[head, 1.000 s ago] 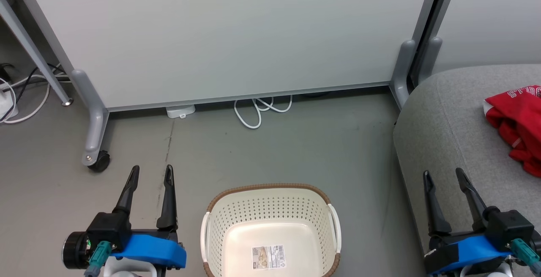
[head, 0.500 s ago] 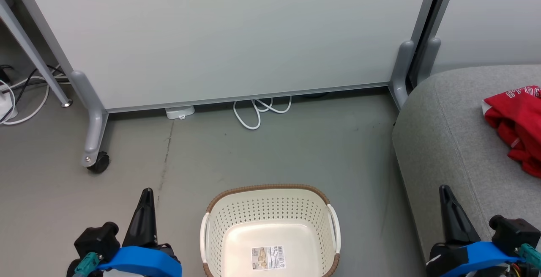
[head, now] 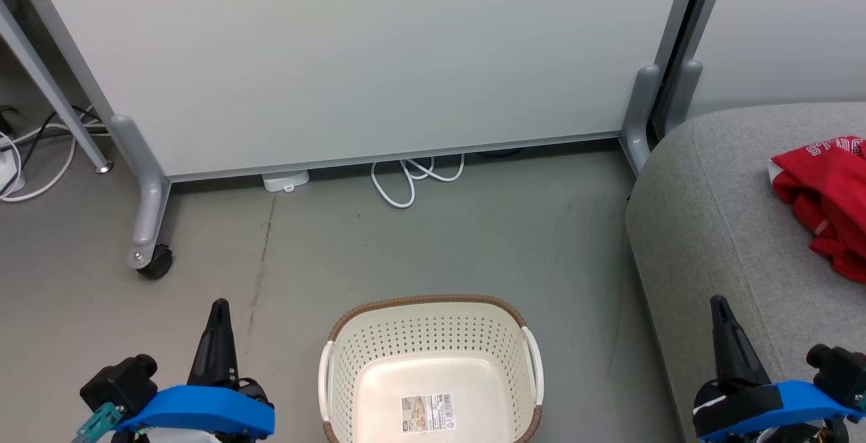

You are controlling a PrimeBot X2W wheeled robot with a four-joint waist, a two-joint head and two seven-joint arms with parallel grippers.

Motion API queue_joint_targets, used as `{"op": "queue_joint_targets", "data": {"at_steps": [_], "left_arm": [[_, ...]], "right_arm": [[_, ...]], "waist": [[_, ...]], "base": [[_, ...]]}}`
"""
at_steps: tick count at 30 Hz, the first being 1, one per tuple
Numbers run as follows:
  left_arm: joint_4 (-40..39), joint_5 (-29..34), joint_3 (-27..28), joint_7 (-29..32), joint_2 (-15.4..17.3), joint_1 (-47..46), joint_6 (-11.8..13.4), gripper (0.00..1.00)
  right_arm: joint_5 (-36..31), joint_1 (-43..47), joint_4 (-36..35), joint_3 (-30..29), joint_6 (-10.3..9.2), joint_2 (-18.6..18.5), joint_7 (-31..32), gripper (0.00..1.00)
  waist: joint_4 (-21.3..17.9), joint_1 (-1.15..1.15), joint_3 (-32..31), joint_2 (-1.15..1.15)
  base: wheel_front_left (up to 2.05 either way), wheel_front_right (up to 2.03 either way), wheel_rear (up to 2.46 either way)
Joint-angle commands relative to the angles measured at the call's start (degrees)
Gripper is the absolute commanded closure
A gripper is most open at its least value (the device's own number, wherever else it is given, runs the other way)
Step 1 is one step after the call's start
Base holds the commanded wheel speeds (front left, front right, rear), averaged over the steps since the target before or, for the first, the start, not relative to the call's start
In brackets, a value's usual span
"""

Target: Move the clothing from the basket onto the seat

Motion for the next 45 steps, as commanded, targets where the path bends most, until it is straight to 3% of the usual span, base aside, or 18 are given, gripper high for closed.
{"op": "queue_joint_targets", "data": {"at_steps": [1,45], "left_arm": [[-1.1,-2.0,0.6,0.4,0.1,-1.7,-0.3,1.00],[-2.7,-36.5,4.3,9.1,0.1,-3.2,-0.7,1.00]], "right_arm": [[2.2,-1.6,-1.0,-0.2,0.00,-0.1,0.3,1.00],[38.0,-3.5,-1.1,-1.1,0.01,0.0,9.2,1.00]], "waist": [[0.0,0.00,0.0,-0.01],[-1.0,0.00,-0.2,-0.01]], "base": [[0.00,0.00,0.00],[0.00,0.00,0.00]]}}
